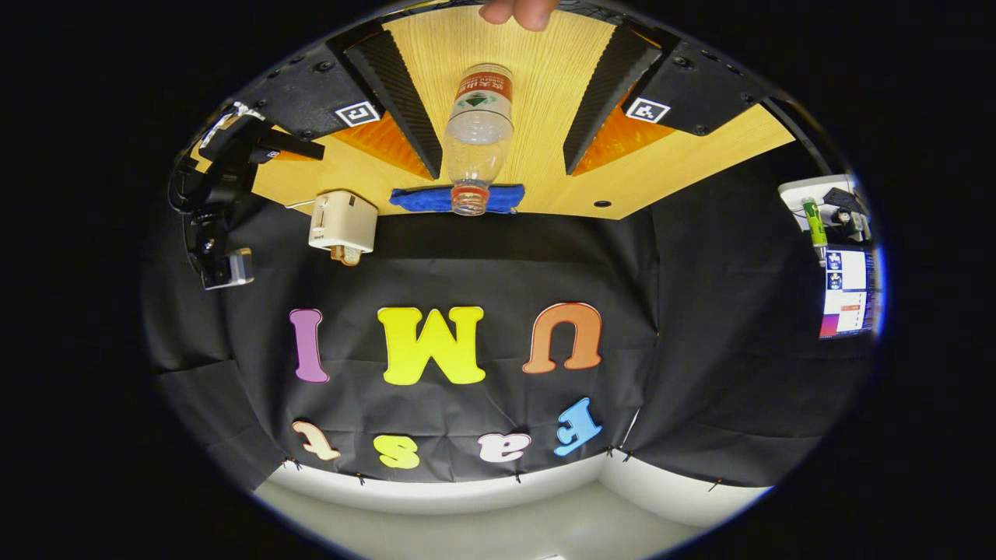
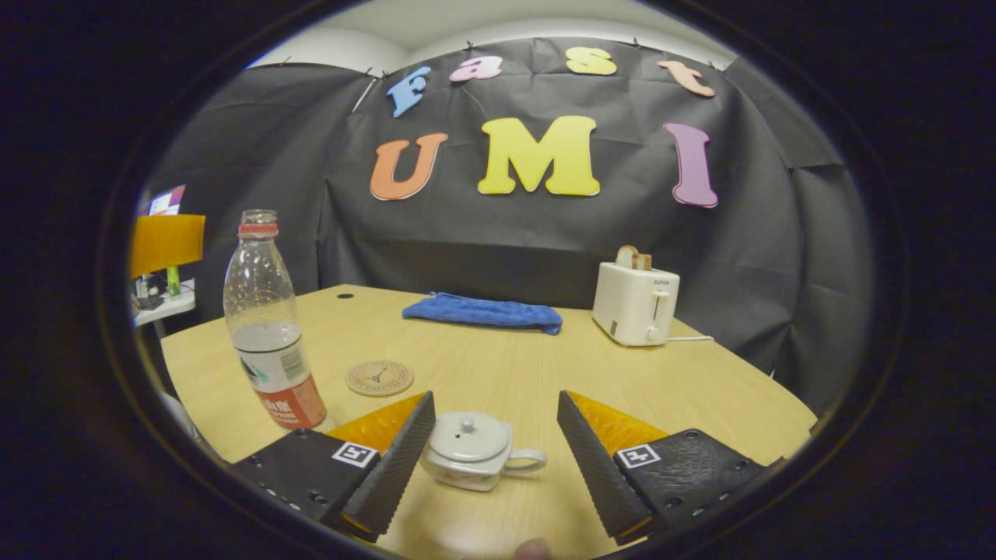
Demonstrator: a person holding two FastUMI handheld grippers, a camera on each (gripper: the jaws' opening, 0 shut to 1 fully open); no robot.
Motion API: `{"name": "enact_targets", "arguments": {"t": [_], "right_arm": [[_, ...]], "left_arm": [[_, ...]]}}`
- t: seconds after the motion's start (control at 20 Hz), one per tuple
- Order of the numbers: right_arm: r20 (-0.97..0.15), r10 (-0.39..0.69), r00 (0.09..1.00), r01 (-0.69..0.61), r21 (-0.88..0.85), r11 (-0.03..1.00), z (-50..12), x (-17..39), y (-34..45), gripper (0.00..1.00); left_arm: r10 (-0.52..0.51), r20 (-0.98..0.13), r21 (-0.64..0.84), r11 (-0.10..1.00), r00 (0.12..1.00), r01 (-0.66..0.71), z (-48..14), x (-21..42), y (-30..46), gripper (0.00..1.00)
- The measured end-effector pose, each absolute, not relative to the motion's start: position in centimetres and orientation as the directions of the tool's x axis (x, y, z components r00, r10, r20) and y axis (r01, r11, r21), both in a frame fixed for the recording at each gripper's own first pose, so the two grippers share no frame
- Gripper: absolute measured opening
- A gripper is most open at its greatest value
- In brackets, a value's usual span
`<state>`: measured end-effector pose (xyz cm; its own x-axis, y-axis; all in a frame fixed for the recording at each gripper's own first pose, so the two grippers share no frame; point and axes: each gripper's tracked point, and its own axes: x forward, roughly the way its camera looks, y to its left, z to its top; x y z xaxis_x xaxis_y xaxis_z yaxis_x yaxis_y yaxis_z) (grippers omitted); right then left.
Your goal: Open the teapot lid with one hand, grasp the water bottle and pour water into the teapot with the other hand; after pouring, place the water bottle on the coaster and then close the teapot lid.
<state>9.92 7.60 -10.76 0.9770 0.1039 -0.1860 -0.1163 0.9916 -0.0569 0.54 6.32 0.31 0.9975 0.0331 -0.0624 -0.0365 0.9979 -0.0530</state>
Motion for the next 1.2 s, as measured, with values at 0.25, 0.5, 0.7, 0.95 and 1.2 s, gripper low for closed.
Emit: {"name": "enact_targets", "arguments": {"t": [0.25,0.5,0.7,0.95,1.2], "right_arm": [[-0.199,0.147,0.969,-0.161,-0.057,0.985,-10.9,10.4,9.0,0.68],[-0.208,0.134,0.969,-0.154,-0.081,0.985,-10.6,10.7,9.2,0.23],[-0.224,0.168,0.96,-0.184,-0.049,0.982,-10.5,10.3,9.2,0.16],[-0.215,0.187,0.959,-0.207,-0.073,0.976,-10.9,10.7,9.5,0.01],[-0.194,0.204,0.96,-0.217,-0.052,0.975,-10.4,10.8,9.6,0.0]], "left_arm": [[0.041,-0.076,-0.06,0.997,0.996,-0.046,0.0,0.7,6.7,0.98],[0.036,-0.076,-0.055,0.998,0.996,-0.041,0.0,0.6,6.6,0.98],[0.036,-0.077,-0.065,0.997,0.996,-0.041,0.1,0.6,6.6,0.98],[0.04,-0.069,-0.055,0.998,0.997,-0.044,-0.1,-0.2,5.9,0.98],[0.004,-0.16,-0.105,0.994,0.987,-0.021,-4.3,-1.6,5.6,0.98]]}}
